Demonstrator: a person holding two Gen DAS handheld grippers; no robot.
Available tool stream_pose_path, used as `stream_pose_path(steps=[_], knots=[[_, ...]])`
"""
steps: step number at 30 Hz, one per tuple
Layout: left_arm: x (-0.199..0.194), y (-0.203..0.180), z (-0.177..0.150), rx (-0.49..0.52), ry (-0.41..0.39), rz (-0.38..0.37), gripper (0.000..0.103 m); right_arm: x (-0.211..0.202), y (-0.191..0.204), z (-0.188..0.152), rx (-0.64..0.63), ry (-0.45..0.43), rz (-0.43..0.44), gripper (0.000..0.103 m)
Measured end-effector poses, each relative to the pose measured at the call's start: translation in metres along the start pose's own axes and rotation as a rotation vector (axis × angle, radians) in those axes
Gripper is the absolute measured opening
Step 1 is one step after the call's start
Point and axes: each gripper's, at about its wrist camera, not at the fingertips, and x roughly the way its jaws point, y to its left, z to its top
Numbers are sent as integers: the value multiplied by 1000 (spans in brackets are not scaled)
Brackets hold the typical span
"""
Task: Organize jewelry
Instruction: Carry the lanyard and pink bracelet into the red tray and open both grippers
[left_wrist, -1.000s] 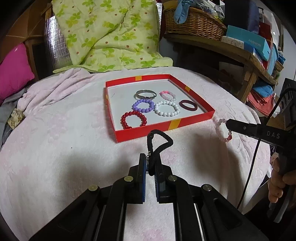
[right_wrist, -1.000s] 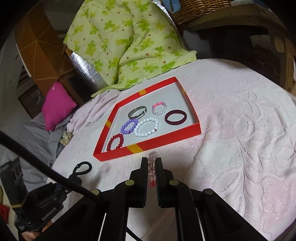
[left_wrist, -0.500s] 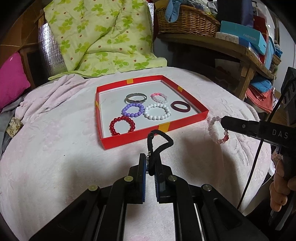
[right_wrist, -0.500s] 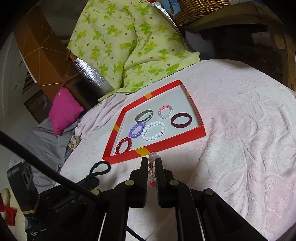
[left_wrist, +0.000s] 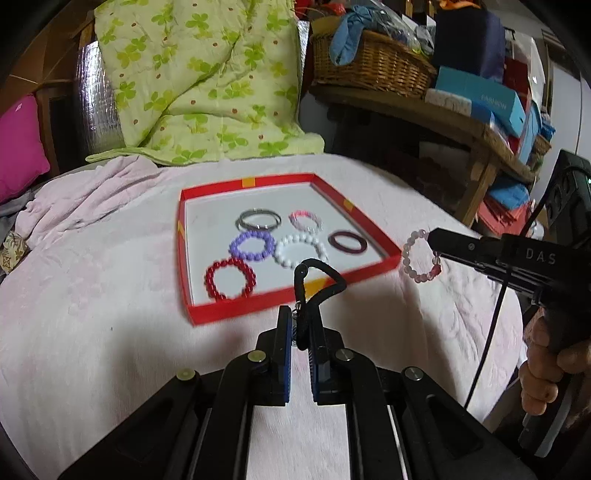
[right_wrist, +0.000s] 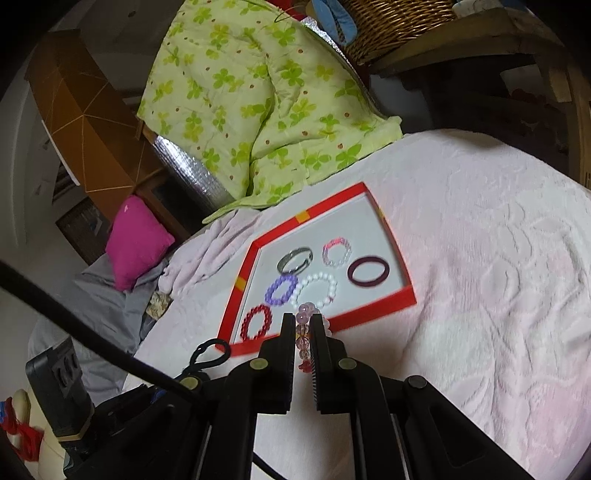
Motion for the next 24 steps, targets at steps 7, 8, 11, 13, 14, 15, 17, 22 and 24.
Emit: stream_pose_path(steps=[7,8,11,13,14,15,17,22,24], knots=[[17,8,14,-32,-36,5,8,21,-2,14,35,5,13,8],[21,9,15,-37,-37,4,8,24,-2,16,39,7,17,8],[31,13,18,-58,-38,-1,8,33,0,23,42,1,23,8],[38,15,20,-68,-38,1,8,41,1,28,49,-4,29,8],[42,16,22,-72,-34,4,8,44,1,29,54,-4,34,8],[47,17,22,-78,-27,6,8,49,0,32,62,-3,41,8],[54,19,22,-92,-12,0,8,57,-1,34,71,5,43,8],[71,21,23,-101,18,3,8,81,-4,34,106,51,58,8],[74,20,23,-102,23,0,8,88,-6,34,115,62,61,9]])
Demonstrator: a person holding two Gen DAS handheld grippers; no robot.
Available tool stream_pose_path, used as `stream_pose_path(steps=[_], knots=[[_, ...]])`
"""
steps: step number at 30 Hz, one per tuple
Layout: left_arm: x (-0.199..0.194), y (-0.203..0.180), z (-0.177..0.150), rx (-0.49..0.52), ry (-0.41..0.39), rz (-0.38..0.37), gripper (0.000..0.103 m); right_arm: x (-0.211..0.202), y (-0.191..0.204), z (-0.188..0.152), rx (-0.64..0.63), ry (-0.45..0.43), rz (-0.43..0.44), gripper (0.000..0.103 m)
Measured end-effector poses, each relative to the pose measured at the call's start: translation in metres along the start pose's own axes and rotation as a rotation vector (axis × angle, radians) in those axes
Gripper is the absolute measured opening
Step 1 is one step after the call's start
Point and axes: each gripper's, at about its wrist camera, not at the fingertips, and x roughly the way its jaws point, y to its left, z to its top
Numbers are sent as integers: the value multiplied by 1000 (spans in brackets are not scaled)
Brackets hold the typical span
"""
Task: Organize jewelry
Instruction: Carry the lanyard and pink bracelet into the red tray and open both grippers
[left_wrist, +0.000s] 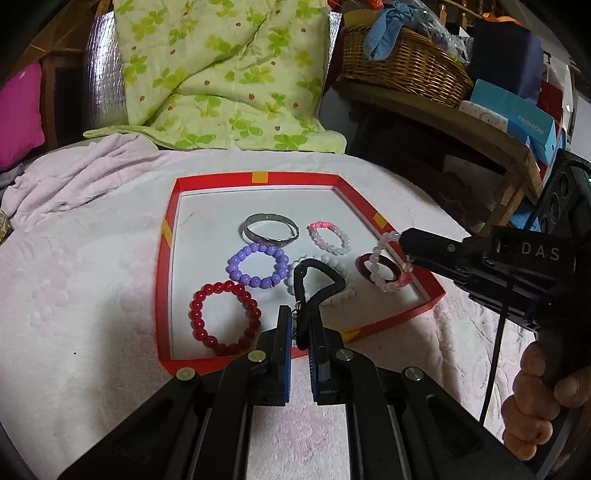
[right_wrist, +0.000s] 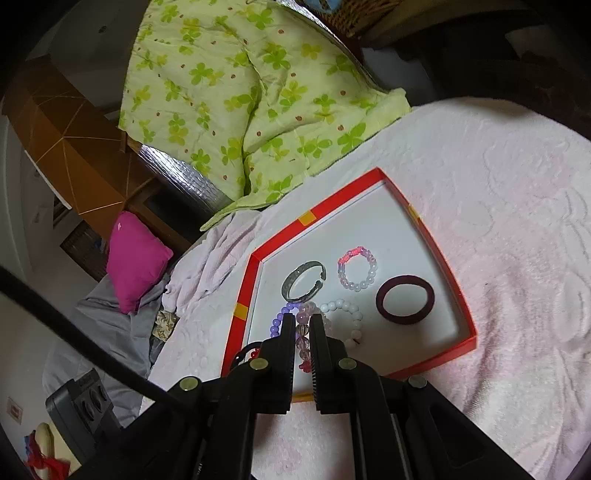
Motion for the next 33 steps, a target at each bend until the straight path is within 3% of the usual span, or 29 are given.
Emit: stream_pose_path(steps=[11,18,19,21,23,31,33], knots=[[23,-2,-3,11,63,11,8,30,-16,-2,69,73,-9,9],[23,-3,-3,15,64,32,10,31,-29,-2,96,86,-76,10],[22,-4,-3,24,62,42,13,30,-30,-2,96,83,-87,12],[20,-6,-4,36,57,61,28,28,-31,-1,91,71,-113,12],[17,-6,-4,35,48,75,54,27,-32,0,84,71,-130,12],[10,-13,-5,71,39,104,60,17,-29,3,55,63,-173,14],[9,-13,-5,69,38,110,64,15,-28,3,50,61,-176,21]])
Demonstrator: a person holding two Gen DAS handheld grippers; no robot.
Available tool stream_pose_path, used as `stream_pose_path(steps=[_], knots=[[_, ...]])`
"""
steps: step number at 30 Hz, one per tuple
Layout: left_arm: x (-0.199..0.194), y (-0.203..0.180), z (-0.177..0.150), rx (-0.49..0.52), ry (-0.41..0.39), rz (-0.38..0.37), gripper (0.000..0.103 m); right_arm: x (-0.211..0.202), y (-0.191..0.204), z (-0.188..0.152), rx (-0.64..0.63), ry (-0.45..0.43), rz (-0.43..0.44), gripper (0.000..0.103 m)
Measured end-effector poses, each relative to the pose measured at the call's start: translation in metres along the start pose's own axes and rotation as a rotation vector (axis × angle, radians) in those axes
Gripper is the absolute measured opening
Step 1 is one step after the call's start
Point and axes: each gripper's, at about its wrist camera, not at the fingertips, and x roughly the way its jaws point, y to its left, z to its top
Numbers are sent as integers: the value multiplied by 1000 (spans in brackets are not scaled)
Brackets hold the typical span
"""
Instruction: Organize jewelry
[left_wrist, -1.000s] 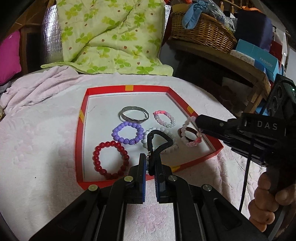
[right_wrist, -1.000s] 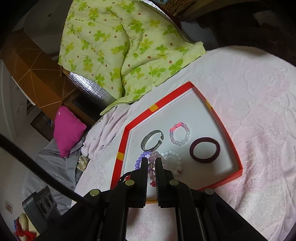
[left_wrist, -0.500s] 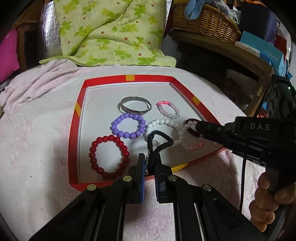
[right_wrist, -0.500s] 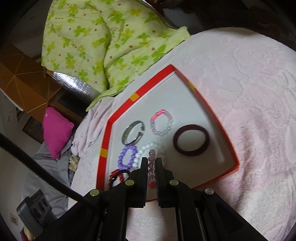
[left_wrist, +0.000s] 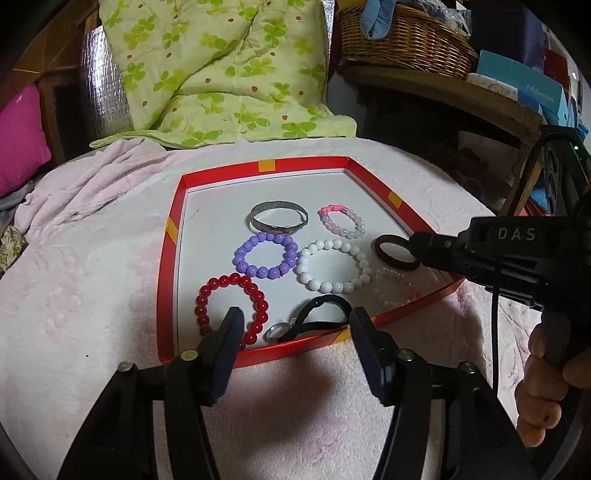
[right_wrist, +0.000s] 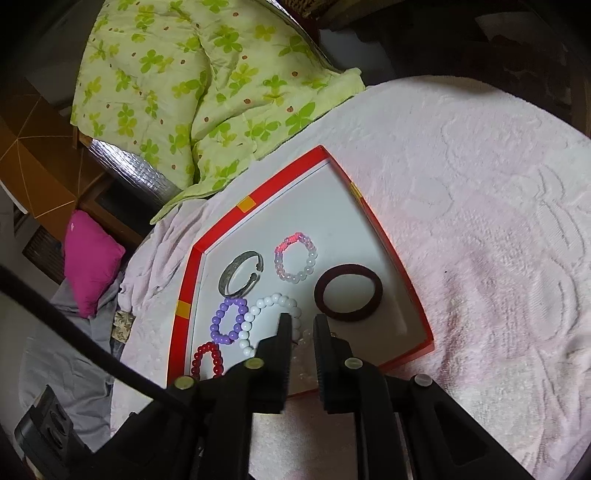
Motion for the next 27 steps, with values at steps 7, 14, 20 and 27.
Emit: stream_pose_path(steps=[7,14,20,27], knots=[[-7,4,1,-17,-8,30,69,-10,8,-1,-27,-22,-7,33],[-13,7,-1,-25,-1,74,69,-19,21,-6,-90,-33,-34,33],[-20,13,0,-46,-2,110,69,-25,30,-11,-144,-41,-65,33],[-29,18,1,-65,-4,163,69,-31,34,-16,-175,-47,-80,33]])
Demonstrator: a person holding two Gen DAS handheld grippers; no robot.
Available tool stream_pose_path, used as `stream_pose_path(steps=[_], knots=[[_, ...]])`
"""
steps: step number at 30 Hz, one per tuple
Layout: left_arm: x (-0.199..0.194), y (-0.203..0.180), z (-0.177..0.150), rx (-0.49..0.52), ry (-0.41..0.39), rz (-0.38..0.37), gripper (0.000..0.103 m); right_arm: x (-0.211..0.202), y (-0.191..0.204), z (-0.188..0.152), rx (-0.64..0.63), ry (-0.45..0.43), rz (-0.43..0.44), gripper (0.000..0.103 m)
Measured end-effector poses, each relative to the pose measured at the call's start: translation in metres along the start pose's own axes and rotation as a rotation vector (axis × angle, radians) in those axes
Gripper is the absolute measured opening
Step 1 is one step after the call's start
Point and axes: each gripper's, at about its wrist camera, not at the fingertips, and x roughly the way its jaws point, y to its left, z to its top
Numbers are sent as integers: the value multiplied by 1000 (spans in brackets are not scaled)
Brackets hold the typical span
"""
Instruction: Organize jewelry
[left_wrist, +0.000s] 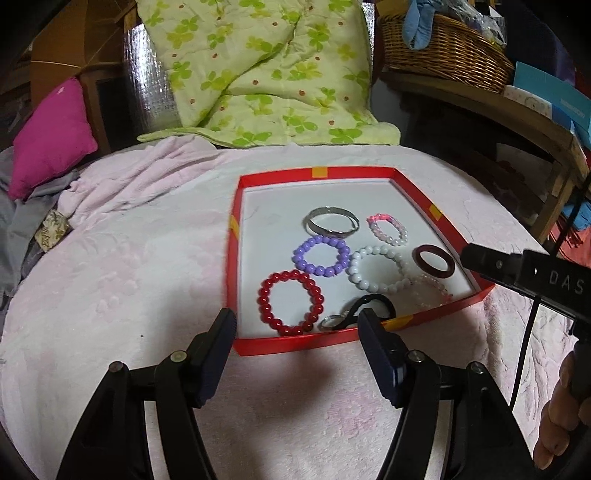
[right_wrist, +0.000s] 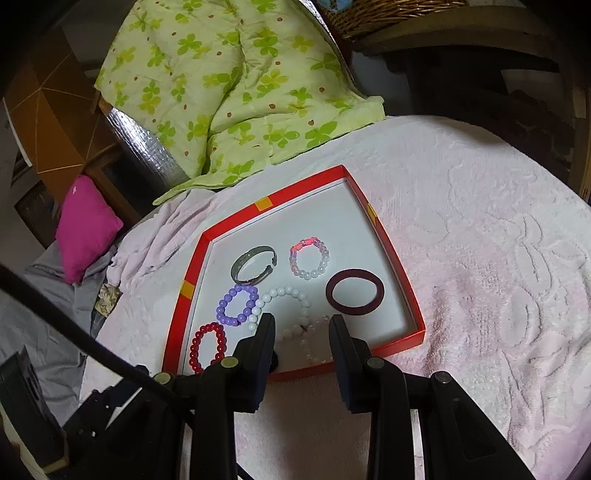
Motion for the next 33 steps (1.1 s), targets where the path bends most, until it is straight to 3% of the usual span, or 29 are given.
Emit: stream_pose_path(steps=[14,16,18,19,22,29,33], knots=[[-41,13,0,9,-49,88,70,-41,14,-16,-129,-60,-48,33],[-49,16,-1,6,-55,107,77,-51,17,-20,-159,-85,-74,38],[-58,19,-3,5,-68,120,80,-60,20,-24,-181,-112,-92,57],[-62,20,-4,6,-74,122,80,-64,20,-26,-188,-124,-97,58],[-77,23,-7,6,-88,136,80,-77,24,-34,-197,-143,-103,58],[-124,18,-21,29,-139,246,80,-113,39,-60,-269,-161,-137,58],[-156,18,-30,6,-170,250,80,-136,49,-68,-322,-166,-163,58]])
